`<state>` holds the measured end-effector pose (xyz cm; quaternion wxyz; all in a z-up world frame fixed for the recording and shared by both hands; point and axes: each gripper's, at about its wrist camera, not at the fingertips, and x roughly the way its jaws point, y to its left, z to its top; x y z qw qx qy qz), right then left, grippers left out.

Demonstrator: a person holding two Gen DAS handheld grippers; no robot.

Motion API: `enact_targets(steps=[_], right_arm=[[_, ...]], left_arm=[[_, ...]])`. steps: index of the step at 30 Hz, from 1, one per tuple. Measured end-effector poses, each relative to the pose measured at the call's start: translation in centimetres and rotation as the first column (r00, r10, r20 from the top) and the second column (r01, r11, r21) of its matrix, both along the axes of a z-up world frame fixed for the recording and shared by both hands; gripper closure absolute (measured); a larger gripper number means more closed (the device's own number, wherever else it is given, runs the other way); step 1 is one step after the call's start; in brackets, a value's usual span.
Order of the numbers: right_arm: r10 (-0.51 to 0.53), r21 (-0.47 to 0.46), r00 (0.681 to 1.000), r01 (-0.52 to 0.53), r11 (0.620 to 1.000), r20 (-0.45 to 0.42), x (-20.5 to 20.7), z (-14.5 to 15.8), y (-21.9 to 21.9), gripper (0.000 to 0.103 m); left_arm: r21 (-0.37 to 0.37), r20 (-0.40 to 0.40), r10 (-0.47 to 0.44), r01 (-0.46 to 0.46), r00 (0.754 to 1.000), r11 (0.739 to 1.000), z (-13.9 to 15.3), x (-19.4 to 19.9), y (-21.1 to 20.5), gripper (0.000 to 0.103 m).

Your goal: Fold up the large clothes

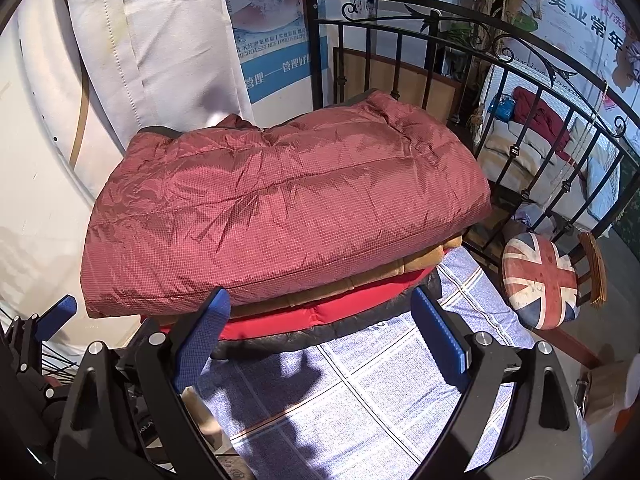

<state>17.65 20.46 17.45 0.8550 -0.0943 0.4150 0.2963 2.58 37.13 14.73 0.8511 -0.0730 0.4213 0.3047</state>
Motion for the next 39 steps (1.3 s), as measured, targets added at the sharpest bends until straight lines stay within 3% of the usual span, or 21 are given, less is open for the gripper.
enact_targets(steps=[13,39], right_arm=[[-0.002,0.003,1.0,0.002,1.0,-0.003,0.15,-0.07,-0.05,0.013],[0.0,-0.005,1.0,0.0,1.0,0.0,-0.26,-0.08,0.41,0.013]], left_arm=[[-0.064,0.016,0.045,-0.044,0.999,0.997,-0.06,0.02,0.86,0.006],[-0.048,-0.018,0.026,-0.027,0.999,0.998,0.02,0.1,0.39,0.006]])
